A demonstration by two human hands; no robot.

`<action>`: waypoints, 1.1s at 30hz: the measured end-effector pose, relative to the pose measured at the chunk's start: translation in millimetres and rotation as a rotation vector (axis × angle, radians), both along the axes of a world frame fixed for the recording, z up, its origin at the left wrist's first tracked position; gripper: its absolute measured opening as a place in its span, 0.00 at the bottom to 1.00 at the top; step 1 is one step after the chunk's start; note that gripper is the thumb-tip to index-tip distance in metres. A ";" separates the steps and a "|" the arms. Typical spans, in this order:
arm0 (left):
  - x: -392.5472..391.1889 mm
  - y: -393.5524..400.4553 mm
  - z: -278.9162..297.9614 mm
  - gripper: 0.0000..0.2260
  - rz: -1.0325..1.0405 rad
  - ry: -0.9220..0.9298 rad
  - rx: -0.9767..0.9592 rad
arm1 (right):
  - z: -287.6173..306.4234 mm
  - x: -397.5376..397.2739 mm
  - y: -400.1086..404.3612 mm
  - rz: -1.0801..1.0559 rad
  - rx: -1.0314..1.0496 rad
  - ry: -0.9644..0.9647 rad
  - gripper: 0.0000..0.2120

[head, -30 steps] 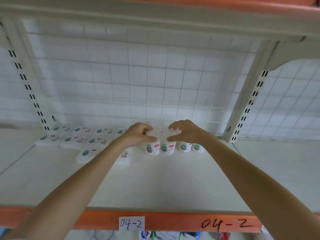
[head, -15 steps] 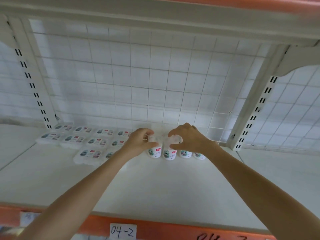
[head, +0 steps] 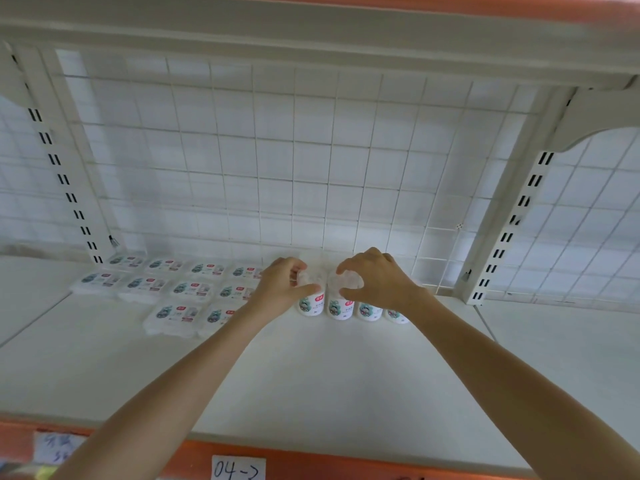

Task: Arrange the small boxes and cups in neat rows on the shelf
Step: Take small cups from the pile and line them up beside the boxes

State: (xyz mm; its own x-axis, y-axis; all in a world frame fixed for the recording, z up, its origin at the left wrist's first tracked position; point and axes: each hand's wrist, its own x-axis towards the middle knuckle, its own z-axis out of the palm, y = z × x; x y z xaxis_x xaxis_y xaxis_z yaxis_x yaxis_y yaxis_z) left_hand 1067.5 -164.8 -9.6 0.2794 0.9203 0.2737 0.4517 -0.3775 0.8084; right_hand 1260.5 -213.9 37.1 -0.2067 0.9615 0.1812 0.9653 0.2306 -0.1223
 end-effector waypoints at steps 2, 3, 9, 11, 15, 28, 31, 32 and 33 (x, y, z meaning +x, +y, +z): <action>1.6 0.1 0.2 0.21 0.005 0.013 0.016 | -0.9 0.9 0.2 -0.005 -0.003 0.001 0.19; 2.3 0.5 0.2 0.21 0.009 0.018 0.023 | -0.9 1.2 0.3 -0.007 -0.004 -0.004 0.19; 4.3 1.8 -0.1 0.21 0.011 0.041 0.046 | -0.8 1.8 3.5 -0.007 -0.008 -0.008 0.19; 4.4 1.4 -0.2 0.21 0.012 0.041 0.049 | -1.7 2.1 4.1 -0.011 -0.016 0.011 0.18; 4.5 1.1 0.5 0.21 0.004 0.039 0.047 | -2.0 3.0 3.1 -0.015 -0.027 0.021 0.18; 2.5 0.1 1.4 0.22 -0.018 0.089 0.040 | -4.1 2.5 1.5 -0.038 -0.022 0.003 0.20; 1.6 -1.6 -0.8 0.22 -0.018 0.085 0.038 | -1.8 4.2 -2.9 -0.020 -0.005 0.093 0.20; 1.0 -3.7 -1.3 0.23 -0.016 0.081 0.044 | -0.7 4.9 -5.8 -0.018 0.025 0.149 0.20; 0.2 -6.1 -2.2 0.23 -0.009 0.074 0.056 | -0.2 5.9 -9.0 -0.022 0.061 0.203 0.19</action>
